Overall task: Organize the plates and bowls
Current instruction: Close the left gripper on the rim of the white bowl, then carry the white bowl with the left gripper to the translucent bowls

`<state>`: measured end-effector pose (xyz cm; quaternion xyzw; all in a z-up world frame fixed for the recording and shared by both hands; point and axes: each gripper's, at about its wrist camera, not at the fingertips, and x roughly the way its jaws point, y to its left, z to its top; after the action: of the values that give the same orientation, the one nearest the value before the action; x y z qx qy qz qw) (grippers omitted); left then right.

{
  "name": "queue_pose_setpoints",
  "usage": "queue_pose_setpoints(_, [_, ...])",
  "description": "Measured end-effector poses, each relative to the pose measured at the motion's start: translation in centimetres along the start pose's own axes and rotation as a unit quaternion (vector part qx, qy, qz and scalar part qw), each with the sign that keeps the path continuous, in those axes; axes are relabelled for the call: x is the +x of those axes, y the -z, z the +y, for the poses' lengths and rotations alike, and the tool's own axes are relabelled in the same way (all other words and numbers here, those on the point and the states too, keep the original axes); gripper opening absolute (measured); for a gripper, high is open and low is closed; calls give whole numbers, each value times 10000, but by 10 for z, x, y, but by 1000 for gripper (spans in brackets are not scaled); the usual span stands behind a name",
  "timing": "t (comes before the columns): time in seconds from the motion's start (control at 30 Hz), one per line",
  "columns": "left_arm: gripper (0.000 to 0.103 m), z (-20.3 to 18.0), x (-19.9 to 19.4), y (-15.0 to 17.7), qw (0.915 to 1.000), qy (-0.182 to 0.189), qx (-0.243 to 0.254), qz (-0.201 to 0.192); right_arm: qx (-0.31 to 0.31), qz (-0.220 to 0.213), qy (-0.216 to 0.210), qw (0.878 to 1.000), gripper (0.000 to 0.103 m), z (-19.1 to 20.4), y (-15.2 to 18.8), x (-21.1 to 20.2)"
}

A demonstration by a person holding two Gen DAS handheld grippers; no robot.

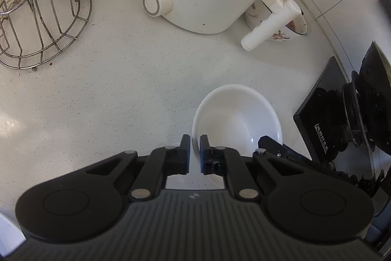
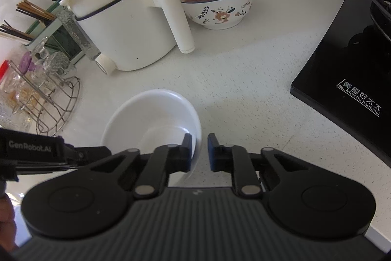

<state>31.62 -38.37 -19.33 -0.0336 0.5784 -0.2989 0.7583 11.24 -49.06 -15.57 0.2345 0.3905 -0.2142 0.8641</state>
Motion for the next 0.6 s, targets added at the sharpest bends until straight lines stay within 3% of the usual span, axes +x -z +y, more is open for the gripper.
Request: queue_pose_setpoints(0.6, [9,-8,-32,8,9997,-94,189,-125,165,-3,-282,9995,14,3,0,-24])
